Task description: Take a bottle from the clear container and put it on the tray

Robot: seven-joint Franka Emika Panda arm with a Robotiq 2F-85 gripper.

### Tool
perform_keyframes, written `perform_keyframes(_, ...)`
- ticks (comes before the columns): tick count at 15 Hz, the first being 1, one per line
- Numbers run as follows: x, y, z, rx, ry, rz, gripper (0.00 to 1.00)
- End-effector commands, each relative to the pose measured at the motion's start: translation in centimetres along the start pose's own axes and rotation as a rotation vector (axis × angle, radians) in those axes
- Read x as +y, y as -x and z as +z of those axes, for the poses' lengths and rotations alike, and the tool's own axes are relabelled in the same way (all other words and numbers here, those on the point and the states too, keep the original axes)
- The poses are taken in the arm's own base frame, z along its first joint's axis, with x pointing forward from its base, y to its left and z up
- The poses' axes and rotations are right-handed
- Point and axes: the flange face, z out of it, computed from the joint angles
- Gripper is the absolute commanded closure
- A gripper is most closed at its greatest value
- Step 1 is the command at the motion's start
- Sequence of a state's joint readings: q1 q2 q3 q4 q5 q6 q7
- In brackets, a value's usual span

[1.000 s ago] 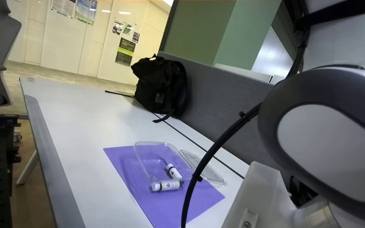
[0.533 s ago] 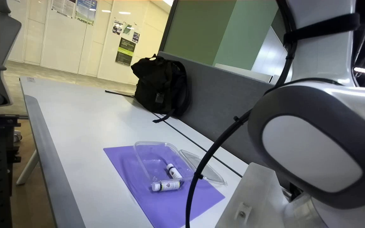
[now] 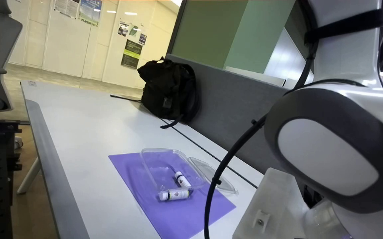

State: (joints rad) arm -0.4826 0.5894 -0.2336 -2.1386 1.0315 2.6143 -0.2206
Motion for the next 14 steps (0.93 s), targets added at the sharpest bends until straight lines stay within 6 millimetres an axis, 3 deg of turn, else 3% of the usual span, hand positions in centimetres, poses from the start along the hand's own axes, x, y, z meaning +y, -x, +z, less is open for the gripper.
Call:
perform_keyframes(1, 0.2, 0.8, -3.4, -0.066, 0.000, -0.047, 0.74)
perform_keyframes(3, 0.3, 1.2, -6.1, -0.102, -0.008, -0.096, 0.69)
perform_keyframes(10, -0.6, 2.0, -15.2, -0.053, -0.094, -0.172, 0.20)
perform_keyframes(11, -0.8, 1.0, -13.2, -0.065, -0.070, -0.163, 0.37)
perform_keyframes(14, -1.0, 1.6, -15.1, -0.047, -0.097, -0.171, 0.21)
